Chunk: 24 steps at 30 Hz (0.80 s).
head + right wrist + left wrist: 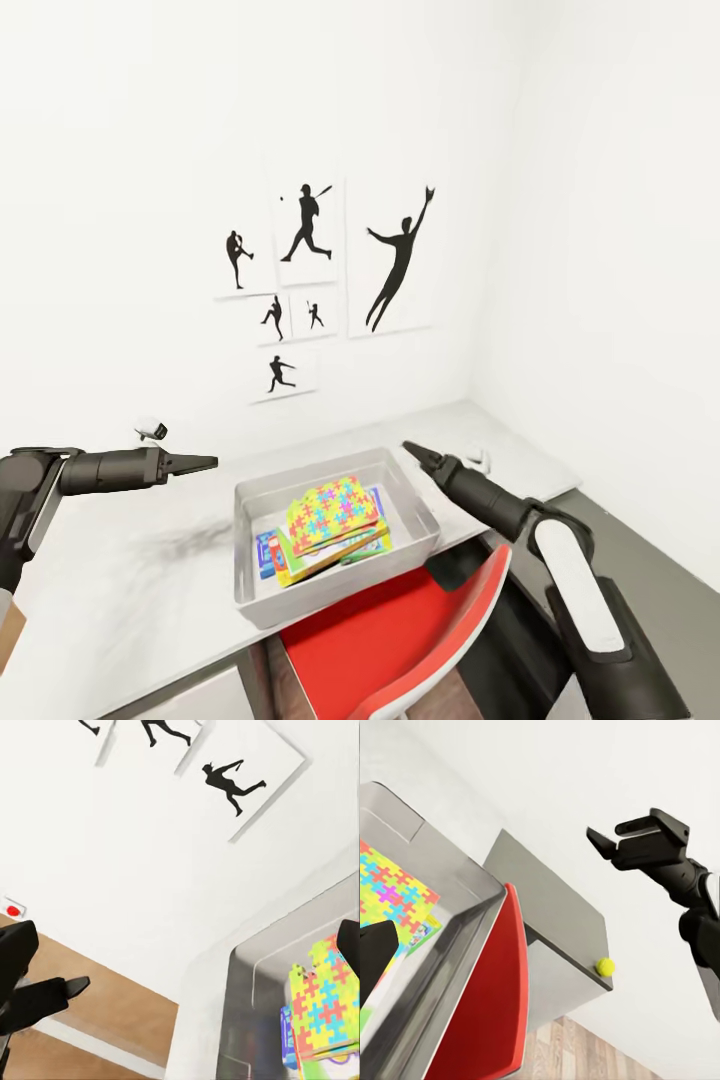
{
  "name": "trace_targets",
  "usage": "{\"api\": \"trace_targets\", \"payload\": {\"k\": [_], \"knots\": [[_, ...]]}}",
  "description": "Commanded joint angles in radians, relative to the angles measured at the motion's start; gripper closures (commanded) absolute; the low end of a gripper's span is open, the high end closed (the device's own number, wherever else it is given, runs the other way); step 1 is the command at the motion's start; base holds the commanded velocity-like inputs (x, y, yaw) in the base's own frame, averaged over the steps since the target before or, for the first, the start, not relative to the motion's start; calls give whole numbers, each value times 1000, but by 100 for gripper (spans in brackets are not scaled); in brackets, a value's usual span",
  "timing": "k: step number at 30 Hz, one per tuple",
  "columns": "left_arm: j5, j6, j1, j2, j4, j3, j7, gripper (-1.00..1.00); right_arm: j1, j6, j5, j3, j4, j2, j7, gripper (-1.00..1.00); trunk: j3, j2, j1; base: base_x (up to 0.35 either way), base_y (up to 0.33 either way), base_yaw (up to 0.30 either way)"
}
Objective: Put all the toys in the child's room - the three board games (two on the bed and one on the table), the two jigsaw puzzles on the table, and the tennis ball on the table - inside the toy box on the table in the child's room.
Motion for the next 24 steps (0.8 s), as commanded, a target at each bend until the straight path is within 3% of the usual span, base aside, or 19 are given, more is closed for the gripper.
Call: {"api": "trace_targets", "payload": {"k": [1,7,10,11,14,15,20,24], "knots": [[-1,11,-1,0,0,0,-4,-100,13,3,-9,-14,-5,-13,20,-100,-1,-2,1,0,0,0],[-1,11,-1,1,0,0,-4,-100,96,3,-43,-104,-18,-74,150,-100,9,-2,1,0,0,0],[-1,11,-1,5,0,0,-4,-100,164,2,-49,-183,-21,-103,266,-100,14,-2,1,0,0,0],[0,11,-1,10,0,0,-4,-100,199,1,-50,-228,-20,-114,328,-100,15,-2,1,0,0,0],[0,11,-1,15,0,0,-4,-100,251,-1,-47,-293,-17,-123,424,-100,20,-2,1,0,0,0],[1,11,-1,17,0,0,-4,-100,283,-4,-45,-328,-15,-126,485,-100,22,-2,1,0,0,0],[2,11,-1,19,0,-1,-4,-100,356,-21,-33,-386,-10,-127,612,-100,30,-2,1,0,0,0],[2,11,-1,20,0,0,-4,-100,375,-41,-23,-399,-8,-127,645,-100,36,-2,1,0,0,0]]}}
